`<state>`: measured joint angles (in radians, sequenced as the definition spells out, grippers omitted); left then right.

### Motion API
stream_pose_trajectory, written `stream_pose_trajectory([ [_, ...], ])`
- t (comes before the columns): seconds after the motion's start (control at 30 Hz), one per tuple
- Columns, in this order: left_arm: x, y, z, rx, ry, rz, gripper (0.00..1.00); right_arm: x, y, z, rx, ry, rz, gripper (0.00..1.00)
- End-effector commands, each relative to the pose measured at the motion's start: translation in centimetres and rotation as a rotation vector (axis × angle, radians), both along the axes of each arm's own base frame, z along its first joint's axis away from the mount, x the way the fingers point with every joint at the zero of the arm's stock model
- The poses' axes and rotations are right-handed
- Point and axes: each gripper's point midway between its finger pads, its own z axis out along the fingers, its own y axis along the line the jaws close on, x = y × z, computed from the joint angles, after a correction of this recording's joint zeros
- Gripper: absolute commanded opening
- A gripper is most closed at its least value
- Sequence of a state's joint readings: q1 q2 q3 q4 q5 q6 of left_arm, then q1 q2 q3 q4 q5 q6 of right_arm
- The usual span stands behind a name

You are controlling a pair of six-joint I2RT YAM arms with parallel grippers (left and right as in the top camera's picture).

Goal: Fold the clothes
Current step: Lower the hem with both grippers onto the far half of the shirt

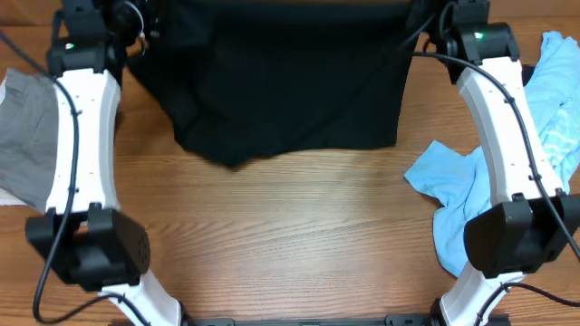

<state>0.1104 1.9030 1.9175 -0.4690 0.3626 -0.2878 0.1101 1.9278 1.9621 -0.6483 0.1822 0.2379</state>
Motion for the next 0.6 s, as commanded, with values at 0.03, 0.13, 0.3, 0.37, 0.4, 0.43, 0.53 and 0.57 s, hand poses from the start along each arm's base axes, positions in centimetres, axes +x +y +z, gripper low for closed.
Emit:
stream_pose_trajectory([
  [0.03,1.9,1.6,7.3,-0.119,-0.246,0.094,0.04,0.7,-3.0,8.0,0.010,-0.240,-0.070,0.04],
  [0.13,1.5,2.8,12.4,-0.154,-0.371,0.111,0.04,0.5,-5.6,11.3,0.056,-0.318,-0.134,0.04],
  [0.3,-0.5,1.5,16.1,-0.156,-0.391,-0.005,0.04,-0.7,-8.0,11.5,0.042,-0.272,-0.177,0.04],
  [0.37,-1.0,1.1,13.4,-0.181,-0.260,-0.012,0.04,-1.4,-8.1,9.5,0.036,-0.185,-0.180,0.04],
  [0.4,-1.4,1.0,11.3,-0.188,-0.172,-0.008,0.04,-2.3,-8.1,7.7,0.030,-0.102,-0.182,0.04],
  [0.43,-2.2,0.9,8.0,-0.186,-0.037,0.004,0.04,-3.4,-8.0,5.4,0.024,0.003,-0.184,0.04],
  [0.53,-5.0,0.3,0.2,-0.149,0.276,0.006,0.04,-6.8,-8.0,0.2,0.008,0.244,-0.186,0.04],
  [0.57,-6.3,-0.2,-2.6,-0.137,0.391,-0.006,0.04,-8.2,-7.9,-1.6,0.002,0.337,-0.187,0.04],
])
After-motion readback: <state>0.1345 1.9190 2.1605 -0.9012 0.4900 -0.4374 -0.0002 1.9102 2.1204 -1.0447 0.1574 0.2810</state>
